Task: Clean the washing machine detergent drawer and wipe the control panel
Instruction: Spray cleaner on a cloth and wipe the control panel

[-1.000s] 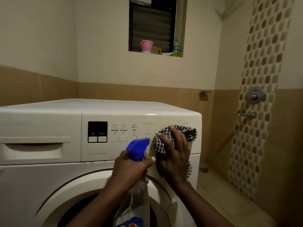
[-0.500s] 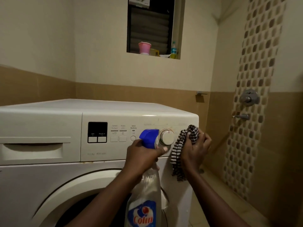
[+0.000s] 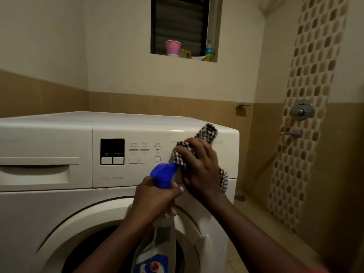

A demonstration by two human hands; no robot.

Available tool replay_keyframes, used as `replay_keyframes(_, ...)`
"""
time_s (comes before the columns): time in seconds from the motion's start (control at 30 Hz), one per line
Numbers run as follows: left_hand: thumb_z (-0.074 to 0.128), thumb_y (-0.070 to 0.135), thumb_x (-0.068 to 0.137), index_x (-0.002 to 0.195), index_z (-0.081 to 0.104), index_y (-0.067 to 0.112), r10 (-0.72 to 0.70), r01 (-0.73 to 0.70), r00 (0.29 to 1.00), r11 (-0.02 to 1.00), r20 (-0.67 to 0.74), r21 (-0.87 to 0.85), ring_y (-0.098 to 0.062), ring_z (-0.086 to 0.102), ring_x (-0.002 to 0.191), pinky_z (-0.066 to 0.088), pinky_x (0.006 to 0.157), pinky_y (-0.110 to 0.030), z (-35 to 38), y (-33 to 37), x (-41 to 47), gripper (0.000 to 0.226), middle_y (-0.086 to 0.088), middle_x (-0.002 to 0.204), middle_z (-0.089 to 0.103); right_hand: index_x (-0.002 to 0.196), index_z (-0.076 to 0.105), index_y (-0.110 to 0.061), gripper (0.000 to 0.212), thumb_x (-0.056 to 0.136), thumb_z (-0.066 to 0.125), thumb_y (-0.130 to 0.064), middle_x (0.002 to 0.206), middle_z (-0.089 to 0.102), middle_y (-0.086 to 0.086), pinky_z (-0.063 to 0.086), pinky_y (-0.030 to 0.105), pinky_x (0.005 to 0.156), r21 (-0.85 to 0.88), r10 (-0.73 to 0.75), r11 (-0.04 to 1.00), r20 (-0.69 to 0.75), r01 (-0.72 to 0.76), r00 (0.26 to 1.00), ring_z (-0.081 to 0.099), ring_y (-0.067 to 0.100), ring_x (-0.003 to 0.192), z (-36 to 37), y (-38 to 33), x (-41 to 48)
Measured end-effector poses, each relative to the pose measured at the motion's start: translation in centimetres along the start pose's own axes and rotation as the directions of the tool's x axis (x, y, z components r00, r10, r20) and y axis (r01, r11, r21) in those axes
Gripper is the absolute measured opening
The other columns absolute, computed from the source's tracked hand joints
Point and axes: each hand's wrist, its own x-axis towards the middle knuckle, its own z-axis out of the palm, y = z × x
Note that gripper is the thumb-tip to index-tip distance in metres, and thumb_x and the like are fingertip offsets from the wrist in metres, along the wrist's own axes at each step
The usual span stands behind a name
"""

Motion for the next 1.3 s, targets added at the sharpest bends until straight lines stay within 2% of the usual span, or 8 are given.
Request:
replay_keyframes(0.1,0.08,0.019,0.077,0.107,0.059,0.006,0.007,-0.008,1.0,0.999,-0.023,-0.047,-0.025,0.068,0.061,0.06,0.064,-0.038,-0.9,-0.1,-0.2,0.039,-0.016,0.082,0.07,0.123,0.05,-0.03,0.057,0.068,0.064,-0.028,0.134,0.046,0.002,0.036,0.046,0.106,0.137,0.339,0.936,-0.113,-0.323,0.934,0.039,0.026,0.128,0.6,-1.1,-1.8)
replay_keyframes(0.2,0.08,0.015,0.076,0.101,0.062,0.004,0.01,-0.013,0.999,0.997,-0.039,-0.076,-0.027,0.068,0.053,0.062,0.067,-0.044,-2.0,-0.5,-0.3,0.032,-0.014,0.069,0.068,0.121,0.05,-0.031,0.059,0.063,0.061,-0.026,0.14,0.043,0.004,0.013,0.025,0.113,0.196,0.466,0.876,-0.113,-0.44,0.877,0.035,0.028,0.132,1.1,-2.2,-2.4)
replay_keyframes(0.4,0.081,0.015,0.074,0.1,0.062,0.006,0.002,-0.007,0.999,0.995,-0.05,-0.104,-0.031,0.067,0.054,0.061,0.065,-0.046,-2.5,-0.7,-0.9,0.033,-0.016,0.068,0.067,0.114,0.06,-0.029,0.037,0.086,0.05,-0.051,0.152,0.034,0.0,0.022,0.042,0.114,0.077,0.235,0.97,-0.028,-0.232,0.972,0.024,0.024,0.143,-0.1,-2.2,-2.4)
replay_keyframes(0.63,0.081,0.016,0.075,0.103,0.063,0.004,-0.005,0.004,1.0,0.995,-0.013,-0.095,-0.031,0.067,0.055,0.062,0.066,-0.046,-2.6,-0.9,-0.8,0.036,-0.018,0.072,0.068,0.11,0.061,-0.016,0.026,0.084,0.065,-0.02,0.139,0.041,0.008,0.051,0.038,0.09,0.049,-0.059,0.997,0.032,0.057,0.998,0.043,0.025,0.125,-0.3,-0.4,-0.1)
replay_keyframes(0.83,0.079,0.014,0.078,0.098,0.062,0.006,0.023,-0.027,0.999,0.994,-0.034,-0.104,-0.027,0.067,0.053,0.06,0.07,-0.045,-2.5,-0.7,-1.1,0.028,-0.015,0.069,0.067,0.124,0.054,-0.023,0.04,0.086,0.062,-0.035,0.145,0.04,0.009,0.023,0.056,0.116,-0.111,-0.254,0.959,0.072,0.261,0.965,0.03,0.032,0.142,0.3,2.4,-2.8)
replay_keyframes(1.03,0.077,0.014,0.081,0.095,0.062,0.004,0.019,-0.019,1.0,0.996,0.003,-0.092,-0.025,0.065,0.048,0.058,0.056,-0.032,-3.2,-0.4,-1.8,0.023,-0.013,0.065,0.066,0.12,0.052,-0.025,0.033,0.089,0.059,-0.03,0.146,0.041,0.001,0.024,0.061,0.113,-0.163,-0.272,0.946,0.082,0.282,0.959,0.026,0.027,0.145,0.0,3.3,-2.1)
replay_keyframes(1.2,0.078,0.015,0.08,0.09,0.062,0.008,0.021,-0.021,1.0,0.997,0.004,-0.075,-0.022,0.065,0.047,0.056,0.054,-0.029,-3.1,-0.4,-2.0,0.02,-0.011,0.065,0.067,0.117,0.052,-0.026,0.039,0.079,0.059,-0.022,0.145,0.038,0.002,0.024,0.055,0.116,-0.023,0.027,0.999,-0.018,-0.027,0.999,0.025,0.026,0.144,0.7,0.4,-1.7)
replay_keyframes(1.3,0.077,0.016,0.08,0.089,0.061,0.01,0.032,-0.033,0.999,0.997,-0.011,-0.071,-0.02,0.064,0.051,0.054,0.055,-0.029,-2.9,-0.7,-2.3,0.019,-0.01,0.065,0.066,0.118,0.052,-0.028,0.046,0.074,0.062,-0.017,0.144,0.036,-0.001,0.032,0.055,0.111,0.19,0.407,0.906,-0.147,-0.378,0.902,0.027,0.022,0.142,2.0,-2.8,-1.7)
